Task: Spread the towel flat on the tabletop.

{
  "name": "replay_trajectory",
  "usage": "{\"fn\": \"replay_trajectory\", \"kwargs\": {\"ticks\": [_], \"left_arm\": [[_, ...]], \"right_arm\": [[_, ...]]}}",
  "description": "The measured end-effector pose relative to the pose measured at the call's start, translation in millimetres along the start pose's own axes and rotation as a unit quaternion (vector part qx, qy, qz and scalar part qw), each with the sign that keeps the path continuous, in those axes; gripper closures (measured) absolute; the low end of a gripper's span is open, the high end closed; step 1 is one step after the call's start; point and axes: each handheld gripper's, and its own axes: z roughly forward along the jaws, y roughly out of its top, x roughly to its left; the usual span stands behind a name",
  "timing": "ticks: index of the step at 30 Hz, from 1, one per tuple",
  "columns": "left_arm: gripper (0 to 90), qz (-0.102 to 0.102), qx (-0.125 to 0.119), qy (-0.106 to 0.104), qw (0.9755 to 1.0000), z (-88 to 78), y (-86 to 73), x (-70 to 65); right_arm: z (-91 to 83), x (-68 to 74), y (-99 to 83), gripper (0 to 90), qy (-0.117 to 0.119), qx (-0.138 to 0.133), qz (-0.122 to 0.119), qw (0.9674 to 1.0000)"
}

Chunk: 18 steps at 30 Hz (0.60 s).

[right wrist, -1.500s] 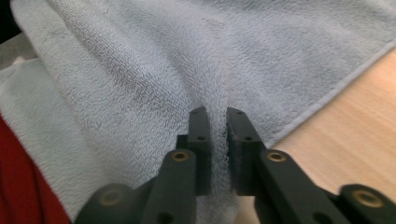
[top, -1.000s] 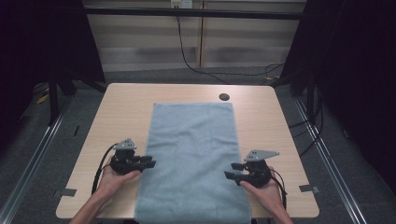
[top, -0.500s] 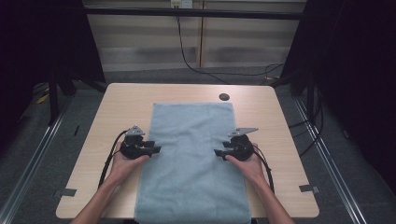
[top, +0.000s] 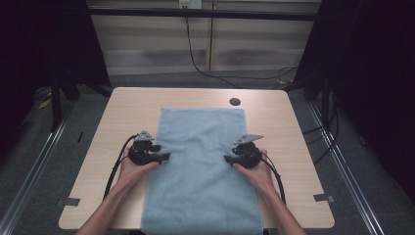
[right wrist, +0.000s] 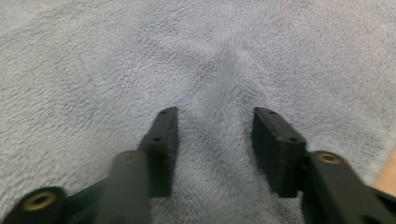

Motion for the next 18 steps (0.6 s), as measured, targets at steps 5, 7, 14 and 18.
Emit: {"fn": "replay_trajectory", "kwargs": {"ticks": [5, 7, 14, 18], "left_arm": [[62.1, 0.045, 0.017, 0.023, 0.9986, -4.4, -1.9, -7.9], [70.5, 0.059, 0.021, 0.01, 0.998, -8.2, -5.0, -11.2], [77.6, 0.05, 0.019, -0.028, 0.9982, -21.6, -21.0, -26.7], [77.7, 0.035, 0.016, -0.052, 0.9979, -32.5, -33.3, -36.4]], "right_arm": [[-7.3, 3.4, -5.7, 77.0, 0.007, 0.001, -0.009, 0.9999], [-10.8, 6.6, -8.5, 80.7, 0.011, 0.003, -0.01, 0.9999], [-31.5, 24.1, -28.0, 83.3, 0.036, 0.008, -0.01, 0.9993], [-45.5, 30.6, -43.2, 83.6, 0.057, 0.004, -0.001, 0.9984]]}}
